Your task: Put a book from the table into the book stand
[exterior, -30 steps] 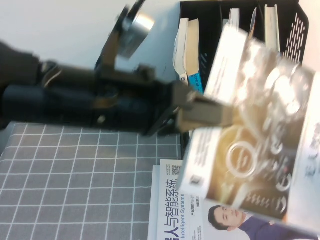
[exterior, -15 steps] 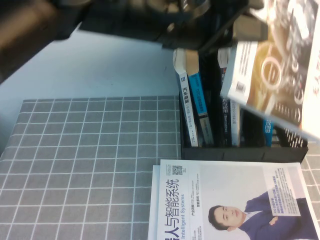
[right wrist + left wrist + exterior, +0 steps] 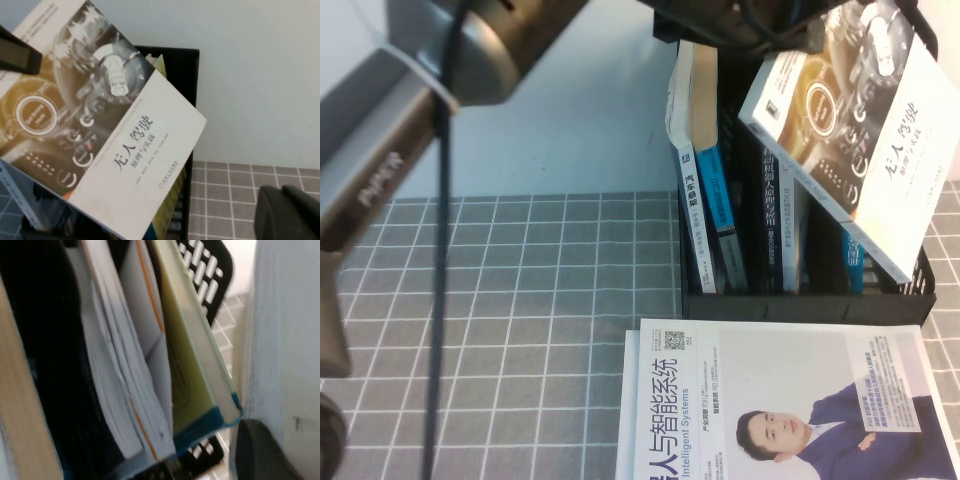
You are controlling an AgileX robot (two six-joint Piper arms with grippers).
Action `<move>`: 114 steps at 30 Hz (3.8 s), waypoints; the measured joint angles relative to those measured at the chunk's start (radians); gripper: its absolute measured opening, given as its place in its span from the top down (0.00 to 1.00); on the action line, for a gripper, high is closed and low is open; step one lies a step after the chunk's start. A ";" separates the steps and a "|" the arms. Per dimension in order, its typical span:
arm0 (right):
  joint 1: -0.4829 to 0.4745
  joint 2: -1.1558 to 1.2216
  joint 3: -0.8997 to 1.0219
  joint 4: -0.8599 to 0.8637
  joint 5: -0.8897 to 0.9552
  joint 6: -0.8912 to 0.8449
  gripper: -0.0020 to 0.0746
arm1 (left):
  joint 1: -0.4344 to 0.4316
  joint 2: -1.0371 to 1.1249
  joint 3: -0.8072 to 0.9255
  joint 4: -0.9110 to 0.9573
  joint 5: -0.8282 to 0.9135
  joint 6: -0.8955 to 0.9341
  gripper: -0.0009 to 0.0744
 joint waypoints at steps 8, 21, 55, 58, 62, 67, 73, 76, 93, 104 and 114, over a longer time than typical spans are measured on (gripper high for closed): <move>0.000 0.000 0.000 0.036 0.010 0.003 0.98 | -0.120 0.038 -0.027 0.355 -0.075 -0.247 0.86; 0.000 0.002 0.000 0.024 0.113 0.009 0.98 | -0.303 0.038 -0.045 0.734 -0.072 -0.358 0.86; -0.197 0.378 -0.133 0.150 0.047 -0.209 0.98 | -0.324 0.246 -0.128 0.986 -0.084 -0.634 0.86; -0.201 0.378 -0.133 0.146 0.078 -0.220 0.98 | -0.324 0.279 -0.128 0.966 -0.102 -0.618 0.86; -0.201 0.378 -0.133 0.148 0.161 -0.270 0.98 | -0.320 0.303 -0.133 0.911 -0.140 -0.585 0.85; -0.201 0.377 -0.133 0.152 0.281 -0.306 0.98 | -0.282 0.315 -0.142 0.758 -0.186 -0.434 0.58; -0.201 0.371 -0.133 0.198 0.359 -0.315 0.98 | -0.215 0.284 -0.149 0.500 -0.137 -0.269 0.37; -0.201 0.371 -0.133 0.231 0.387 -0.327 0.98 | -0.172 0.244 -0.149 0.344 -0.084 -0.196 0.48; 0.110 0.539 0.272 0.698 0.058 -0.787 0.98 | -0.107 -0.088 -0.146 0.115 0.131 0.140 0.99; 0.282 0.889 0.182 0.959 -0.098 -1.082 0.98 | -0.315 -0.093 -0.146 0.394 0.223 0.157 0.99; 0.286 0.950 0.024 1.112 -0.130 -1.342 0.98 | -0.487 -0.096 -0.146 0.757 0.353 0.064 0.99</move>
